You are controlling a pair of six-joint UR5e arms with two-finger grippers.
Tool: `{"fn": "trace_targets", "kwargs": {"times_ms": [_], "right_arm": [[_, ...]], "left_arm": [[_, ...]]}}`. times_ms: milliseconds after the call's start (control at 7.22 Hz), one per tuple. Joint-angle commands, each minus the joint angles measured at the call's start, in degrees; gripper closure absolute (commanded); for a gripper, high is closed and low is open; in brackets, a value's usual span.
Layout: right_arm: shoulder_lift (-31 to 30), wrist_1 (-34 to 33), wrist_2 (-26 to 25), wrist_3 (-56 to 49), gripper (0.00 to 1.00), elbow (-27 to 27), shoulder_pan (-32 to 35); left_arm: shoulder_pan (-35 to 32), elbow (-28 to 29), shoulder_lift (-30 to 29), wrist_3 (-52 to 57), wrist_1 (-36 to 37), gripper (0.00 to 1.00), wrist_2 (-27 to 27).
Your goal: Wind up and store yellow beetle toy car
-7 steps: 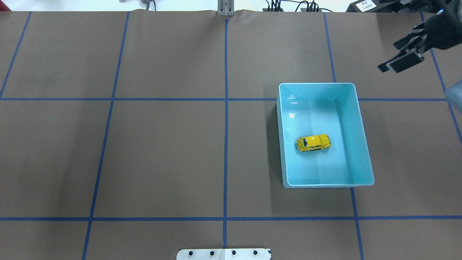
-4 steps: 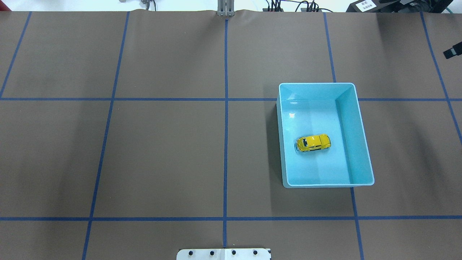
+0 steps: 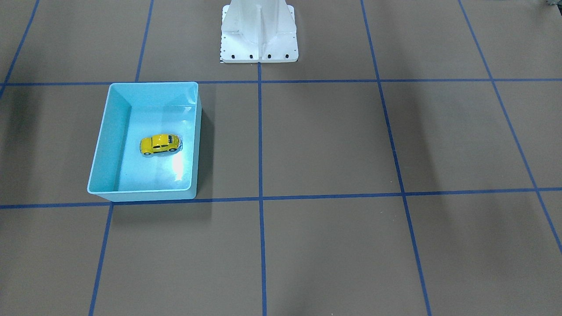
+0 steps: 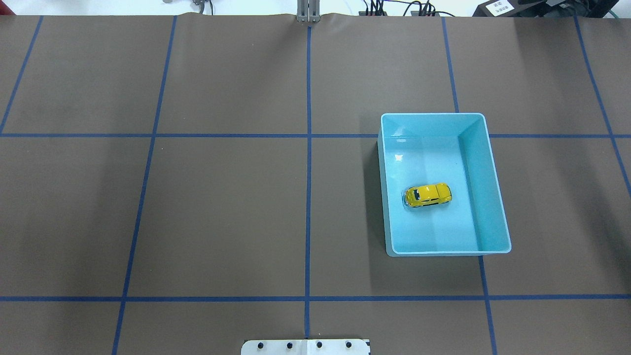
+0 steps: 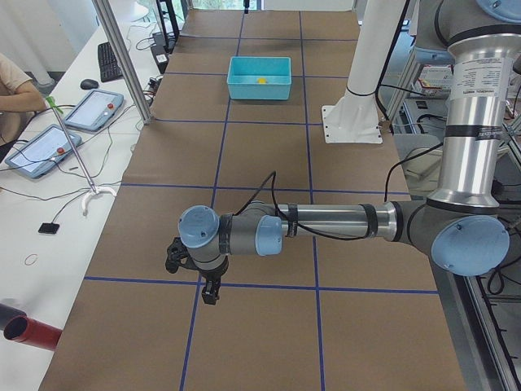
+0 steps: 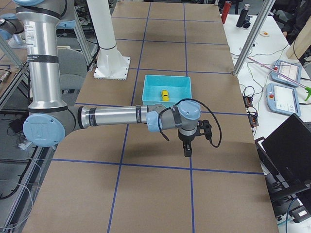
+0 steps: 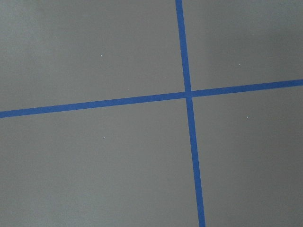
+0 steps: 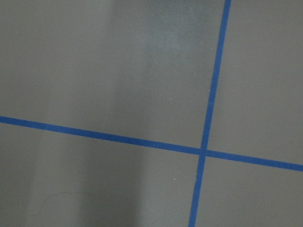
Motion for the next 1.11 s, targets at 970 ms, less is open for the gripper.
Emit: {"fn": "trace_targets", "kwargs": {"times_ms": [970], "right_arm": [[-2.4,-9.2,0.1,1.8,0.0,4.8,2.5]], "left_arm": [[-0.1,-0.1,0.1,0.0,0.1,0.0,0.0]]}}
